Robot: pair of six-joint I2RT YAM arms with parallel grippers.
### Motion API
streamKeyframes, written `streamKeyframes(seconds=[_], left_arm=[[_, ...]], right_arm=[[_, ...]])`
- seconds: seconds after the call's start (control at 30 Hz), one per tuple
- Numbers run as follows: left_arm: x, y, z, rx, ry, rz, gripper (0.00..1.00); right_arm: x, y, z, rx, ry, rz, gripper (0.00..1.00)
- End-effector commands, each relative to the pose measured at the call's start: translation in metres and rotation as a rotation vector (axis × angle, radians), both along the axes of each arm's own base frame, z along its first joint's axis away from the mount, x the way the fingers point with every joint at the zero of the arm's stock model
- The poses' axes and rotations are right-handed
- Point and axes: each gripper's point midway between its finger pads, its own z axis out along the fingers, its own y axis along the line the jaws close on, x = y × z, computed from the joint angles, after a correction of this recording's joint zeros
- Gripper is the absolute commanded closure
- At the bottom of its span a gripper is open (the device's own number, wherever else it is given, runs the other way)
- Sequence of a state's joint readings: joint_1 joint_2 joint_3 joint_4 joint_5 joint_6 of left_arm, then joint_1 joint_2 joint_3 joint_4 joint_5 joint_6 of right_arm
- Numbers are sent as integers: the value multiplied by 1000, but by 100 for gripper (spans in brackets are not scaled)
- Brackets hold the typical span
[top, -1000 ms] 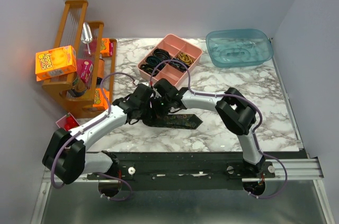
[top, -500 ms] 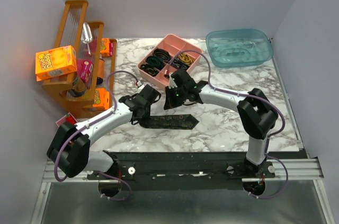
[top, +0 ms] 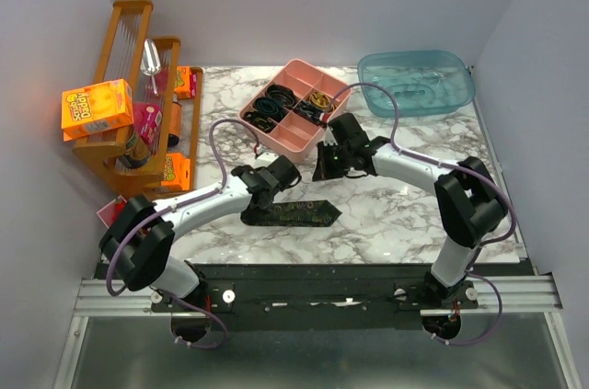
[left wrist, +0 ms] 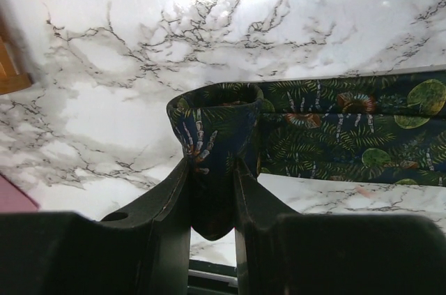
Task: Roll the ties
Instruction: Roll the tie at the center of the board.
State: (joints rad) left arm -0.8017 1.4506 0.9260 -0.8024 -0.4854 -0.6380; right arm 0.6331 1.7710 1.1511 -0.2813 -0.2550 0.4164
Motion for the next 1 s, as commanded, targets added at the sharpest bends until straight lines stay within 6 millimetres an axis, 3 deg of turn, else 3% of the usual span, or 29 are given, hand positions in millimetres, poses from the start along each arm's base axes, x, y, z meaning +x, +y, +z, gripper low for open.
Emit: streamKeyframes(seconds=[0.0,0.2,0.6,0.83,0.97], left_arm=[[-4,0,-3,98,-8,4,78],[-8,-17,-9,177,0,-35,76],[-20,-56,-20,167,0,-113,58],[-25,-63,-20,133,-4,-142,25],[-23,-77,-10,30,-37,-156,16]], right_arm=[[3,-12,7,-16,-40,-15,98],[3,-19,-1,-33,-23,-30,97],[4,-28,-12,-50,-8,-47,97],[3,-28,-16,-53,-3,-44,97],[3,-27,-11,-45,-13,-31,97]])
